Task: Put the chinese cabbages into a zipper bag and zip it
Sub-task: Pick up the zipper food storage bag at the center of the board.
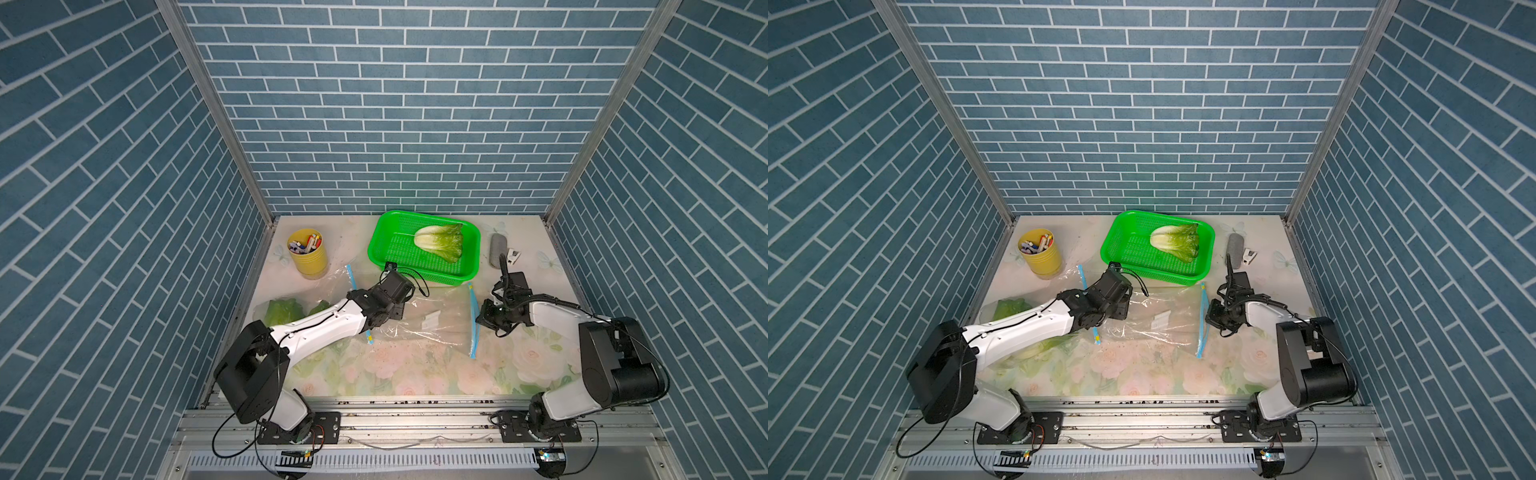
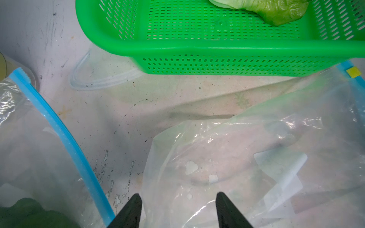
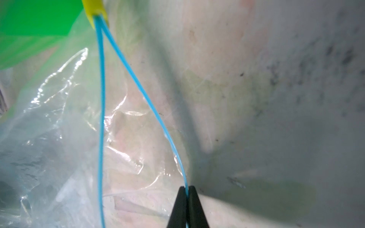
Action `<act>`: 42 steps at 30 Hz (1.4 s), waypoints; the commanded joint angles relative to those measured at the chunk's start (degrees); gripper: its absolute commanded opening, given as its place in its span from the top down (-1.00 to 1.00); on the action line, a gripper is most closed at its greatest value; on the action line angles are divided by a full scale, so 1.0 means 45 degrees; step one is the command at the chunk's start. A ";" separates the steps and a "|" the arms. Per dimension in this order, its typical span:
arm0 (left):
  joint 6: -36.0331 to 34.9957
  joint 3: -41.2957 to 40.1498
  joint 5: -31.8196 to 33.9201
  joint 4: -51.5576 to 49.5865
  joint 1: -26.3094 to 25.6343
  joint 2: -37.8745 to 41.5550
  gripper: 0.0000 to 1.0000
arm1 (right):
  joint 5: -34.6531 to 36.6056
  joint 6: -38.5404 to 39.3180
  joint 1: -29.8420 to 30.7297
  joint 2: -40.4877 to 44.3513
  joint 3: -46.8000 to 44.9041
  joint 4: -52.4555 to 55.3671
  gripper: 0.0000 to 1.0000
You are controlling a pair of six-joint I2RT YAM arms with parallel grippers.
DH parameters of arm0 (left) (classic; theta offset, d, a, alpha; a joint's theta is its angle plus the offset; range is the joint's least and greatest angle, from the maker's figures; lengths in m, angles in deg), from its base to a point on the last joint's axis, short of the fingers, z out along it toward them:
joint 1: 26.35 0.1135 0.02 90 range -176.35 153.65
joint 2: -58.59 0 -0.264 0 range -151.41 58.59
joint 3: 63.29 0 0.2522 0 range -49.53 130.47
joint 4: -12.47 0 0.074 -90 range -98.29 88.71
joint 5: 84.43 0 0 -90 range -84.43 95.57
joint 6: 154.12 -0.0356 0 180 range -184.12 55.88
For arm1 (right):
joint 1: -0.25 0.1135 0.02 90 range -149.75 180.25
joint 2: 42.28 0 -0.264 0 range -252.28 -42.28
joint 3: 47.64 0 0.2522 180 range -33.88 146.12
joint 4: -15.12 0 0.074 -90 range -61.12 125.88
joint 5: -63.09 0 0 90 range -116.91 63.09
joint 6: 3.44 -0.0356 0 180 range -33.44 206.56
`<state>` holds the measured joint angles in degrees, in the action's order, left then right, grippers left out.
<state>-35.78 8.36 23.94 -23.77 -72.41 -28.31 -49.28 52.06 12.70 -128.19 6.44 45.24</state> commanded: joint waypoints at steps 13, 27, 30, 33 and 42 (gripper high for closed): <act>-0.0045 0.1278 0.0964 -0.2072 -0.0054 0.1412 -0.38 | -0.0967 0.0719 0.0255 0.3405 0.2053 0.3180 1.00; 0.0109 0.4775 0.1198 -0.4602 -0.1324 0.2266 -0.46 | -0.0925 0.1478 0.1385 0.4083 0.5799 0.5968 1.00; 0.0017 0.5420 0.0664 -0.4275 -0.1831 0.1907 -0.47 | -0.1030 0.1549 0.1772 0.3889 0.6464 0.6250 1.00; -0.0202 0.6362 0.0352 -0.4305 -0.2238 0.1228 -0.48 | -0.0869 0.1573 0.2123 0.3706 0.6961 0.6461 1.00; -0.0853 0.8658 -0.0852 -0.4255 -0.2771 -0.1083 -0.50 | -0.0896 0.1360 0.2632 0.3299 0.7967 0.6470 1.00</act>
<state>-38.03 45.02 21.74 -41.51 -84.52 -31.43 -53.30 57.09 24.02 -112.69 39.96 73.04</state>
